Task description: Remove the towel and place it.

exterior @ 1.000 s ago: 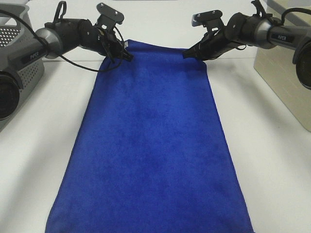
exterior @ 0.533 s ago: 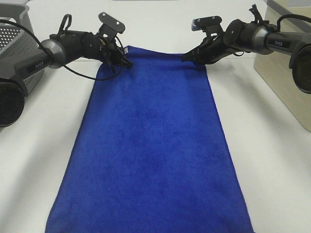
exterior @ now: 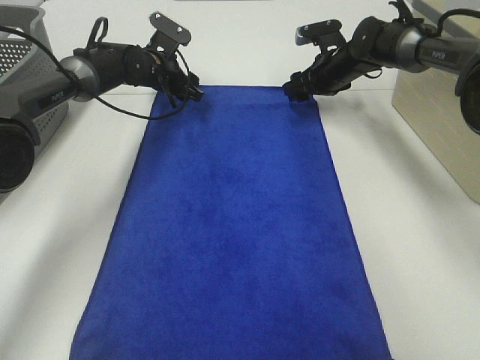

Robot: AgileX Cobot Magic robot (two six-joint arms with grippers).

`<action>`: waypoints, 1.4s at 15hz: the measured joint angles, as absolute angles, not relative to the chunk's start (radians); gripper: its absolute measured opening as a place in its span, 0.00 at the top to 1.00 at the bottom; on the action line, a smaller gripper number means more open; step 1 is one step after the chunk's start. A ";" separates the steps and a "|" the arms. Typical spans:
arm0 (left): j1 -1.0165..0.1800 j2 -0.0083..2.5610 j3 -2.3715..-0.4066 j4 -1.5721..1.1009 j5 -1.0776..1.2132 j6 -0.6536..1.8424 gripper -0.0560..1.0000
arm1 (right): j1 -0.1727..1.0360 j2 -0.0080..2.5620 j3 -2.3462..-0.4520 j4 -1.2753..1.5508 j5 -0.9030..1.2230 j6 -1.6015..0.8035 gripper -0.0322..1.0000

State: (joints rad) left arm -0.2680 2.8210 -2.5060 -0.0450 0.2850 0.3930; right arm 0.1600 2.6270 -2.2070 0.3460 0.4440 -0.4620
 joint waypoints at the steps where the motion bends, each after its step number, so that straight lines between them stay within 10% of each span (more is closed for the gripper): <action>1: -0.268 2.800 -2.510 -0.041 0.355 0.393 0.28 | 0.159 2.598 -2.207 0.341 0.483 -0.462 0.28; 7: -0.268 2.535 -2.518 0.007 1.152 0.231 0.28 | 0.159 2.362 -2.208 0.331 1.007 -0.260 0.16; 17: 0.014 2.126 -2.487 0.024 1.211 0.007 0.28 | 0.056 1.935 -2.201 0.176 1.215 -0.047 0.16; 21: 0.050 1.809 -2.063 0.021 1.211 0.034 0.28 | 0.055 1.648 -1.900 0.122 1.217 -0.015 0.19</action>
